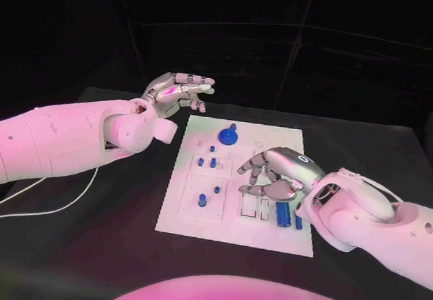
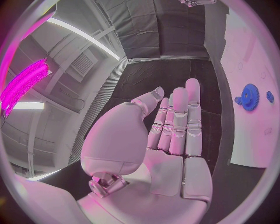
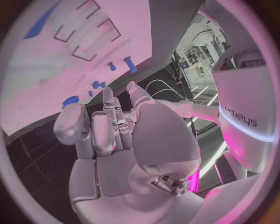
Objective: Assemble the parts on the task board
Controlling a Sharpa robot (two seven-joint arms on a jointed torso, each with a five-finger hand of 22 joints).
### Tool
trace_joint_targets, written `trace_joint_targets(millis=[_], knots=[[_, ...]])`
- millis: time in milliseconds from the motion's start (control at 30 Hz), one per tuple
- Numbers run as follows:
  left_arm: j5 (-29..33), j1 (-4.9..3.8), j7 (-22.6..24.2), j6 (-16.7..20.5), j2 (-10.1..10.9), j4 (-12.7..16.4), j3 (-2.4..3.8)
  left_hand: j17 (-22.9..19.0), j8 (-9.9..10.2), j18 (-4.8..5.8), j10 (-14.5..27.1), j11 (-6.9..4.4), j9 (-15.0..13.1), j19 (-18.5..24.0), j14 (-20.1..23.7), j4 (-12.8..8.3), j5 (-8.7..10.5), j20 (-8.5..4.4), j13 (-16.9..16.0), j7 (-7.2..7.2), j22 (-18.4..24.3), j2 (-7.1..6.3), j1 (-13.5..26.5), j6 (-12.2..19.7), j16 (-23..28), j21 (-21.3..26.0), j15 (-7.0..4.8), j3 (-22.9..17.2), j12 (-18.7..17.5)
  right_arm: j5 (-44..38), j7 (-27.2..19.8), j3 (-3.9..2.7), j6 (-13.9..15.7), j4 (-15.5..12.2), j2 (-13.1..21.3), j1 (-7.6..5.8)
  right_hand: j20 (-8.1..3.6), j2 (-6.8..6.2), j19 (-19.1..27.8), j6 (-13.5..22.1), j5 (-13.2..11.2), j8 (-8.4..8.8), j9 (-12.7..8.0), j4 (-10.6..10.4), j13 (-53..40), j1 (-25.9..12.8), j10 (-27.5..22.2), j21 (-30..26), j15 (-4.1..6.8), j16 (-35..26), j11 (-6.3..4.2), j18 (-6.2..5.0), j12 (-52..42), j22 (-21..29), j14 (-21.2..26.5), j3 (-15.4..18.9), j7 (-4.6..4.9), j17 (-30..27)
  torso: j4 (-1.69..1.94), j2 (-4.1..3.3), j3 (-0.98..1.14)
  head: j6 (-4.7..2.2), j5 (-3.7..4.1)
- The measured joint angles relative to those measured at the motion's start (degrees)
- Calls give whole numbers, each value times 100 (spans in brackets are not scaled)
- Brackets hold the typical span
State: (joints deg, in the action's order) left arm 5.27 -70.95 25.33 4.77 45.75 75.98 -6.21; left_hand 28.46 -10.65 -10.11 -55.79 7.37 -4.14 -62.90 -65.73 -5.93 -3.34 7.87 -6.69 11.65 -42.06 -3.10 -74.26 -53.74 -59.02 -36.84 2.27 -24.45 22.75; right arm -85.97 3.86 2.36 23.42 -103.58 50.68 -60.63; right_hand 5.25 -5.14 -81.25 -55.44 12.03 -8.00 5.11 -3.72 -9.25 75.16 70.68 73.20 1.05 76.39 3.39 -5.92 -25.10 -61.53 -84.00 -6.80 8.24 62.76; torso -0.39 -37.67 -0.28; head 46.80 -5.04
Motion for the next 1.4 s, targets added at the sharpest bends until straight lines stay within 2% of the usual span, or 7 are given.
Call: trace_joint_targets(millis=[100, 200, 300, 333, 500, 933, 1400], knots=[[0, 0, -1, -4, 18, 0, -1, 0, 0, 0, 0, 0, 0, 0, 0, 0, 0, 0, 0, 0, 0, 0, 0, 0, 0, 0, 0, 0, 0, 481, 106, -1, 65, -142, 449, -38, -134, 25, -134, -118, 180, -131, 21, -152, -539, -31, 353, 198, 150, 121, -163, 18, -604, -263, -1, 152, -118, 165, -35, 25, -13, -27, 122], [0, 0, -2, -12, 29, 9, -1, 0, 0, 0, 0, 0, 0, 0, 0, 0, 0, 0, 0, 0, 5, 0, 0, 0, 0, 0, 0, 0, 0, 844, 312, 4, 66, -210, 723, -47, -202, 63, -202, -157, 410, -260, 45, -394, -2189, -279, 620, 363, 165, 286, -191, 110, -1992, -515, 8, 410, -156, 426, -74, 48, -30, -48, 219], [0, 1, -3, -21, 59, 17, -3, 0, 0, 0, 0, 0, 0, 0, 0, 0, 0, 0, 0, 0, 5, 0, 0, 0, 0, 0, 0, 0, 0, 1040, 567, 6, 13, -279, 889, -52, -250, 112, -250, -158, 391, -463, 112, -677, -4101, -386, 826, 586, 165, 569, -238, 125, -3556, -865, 8, 693, -217, 940, -119, 68, -39, -53, 283], [0, 1, -3, -24, 71, 18, -4, 0, 0, 1, 0, 0, 0, 0, 0, 0, 0, 0, 0, 0, 5, 0, 0, 0, 0, 0, 0, 0, 0, 1083, 705, 7, -29, -302, 950, -52, -250, 145, -250, -151, 360, -535, 143, -764, -4497, -419, 826, 643, 165, 643, -237, 197, -3867, -953, 8, 811, -224, 1075, -132, 72, -41, -53, 302], [0, 1, -3, -37, 91, 19, -7, -1, 0, 0, 0, 0, 0, 0, 0, -16, 0, 0, 1, 0, 5, 0, 0, 0, 0, 0, 0, 16, 0, 1086, 1323, 11, -231, -366, 1058, -26, -250, 131, -250, -149, 371, -796, 291, -1166, -5624, -512, 953, 849, 177, 881, -256, 197, -4668, -1299, -4, 1261, -226, 1219, -171, 89, -42, -65, 396], [0, 3, -3, -65, 106, 16, -13, -5, 0, 0, 0, 0, 0, 0, 0, -16, 0, 0, 1, 0, 4, 0, 0, 0, 0, 0, 0, 16, 0, 670, 2430, 18, -837, -404, 925, 156, -250, 94, -250, -51, 371, -929, 462, -1293, -6288, -549, 1091, 850, 185, 936, -257, 195, -5077, -1342, -13, 1593, -260, 1218, -183, 93, -45, -64, 447], [0, 5, -3, -90, 103, 6, -19, -5, 0, 0, 0, 0, 0, 0, 0, -16, 0, 0, -4, 0, 4, 0, 0, 0, 0, 0, 0, 16, 0, 152, 2790, 20, -1173, -347, 657, 246, -250, 94, -249, -31, 347, -975, 509, -1277, -6378, -549, 1091, 884, 185, 959, -257, 194, -5114, -1341, -13, 1609, -240, 1217, -185, 88, -47, -44, 457]])
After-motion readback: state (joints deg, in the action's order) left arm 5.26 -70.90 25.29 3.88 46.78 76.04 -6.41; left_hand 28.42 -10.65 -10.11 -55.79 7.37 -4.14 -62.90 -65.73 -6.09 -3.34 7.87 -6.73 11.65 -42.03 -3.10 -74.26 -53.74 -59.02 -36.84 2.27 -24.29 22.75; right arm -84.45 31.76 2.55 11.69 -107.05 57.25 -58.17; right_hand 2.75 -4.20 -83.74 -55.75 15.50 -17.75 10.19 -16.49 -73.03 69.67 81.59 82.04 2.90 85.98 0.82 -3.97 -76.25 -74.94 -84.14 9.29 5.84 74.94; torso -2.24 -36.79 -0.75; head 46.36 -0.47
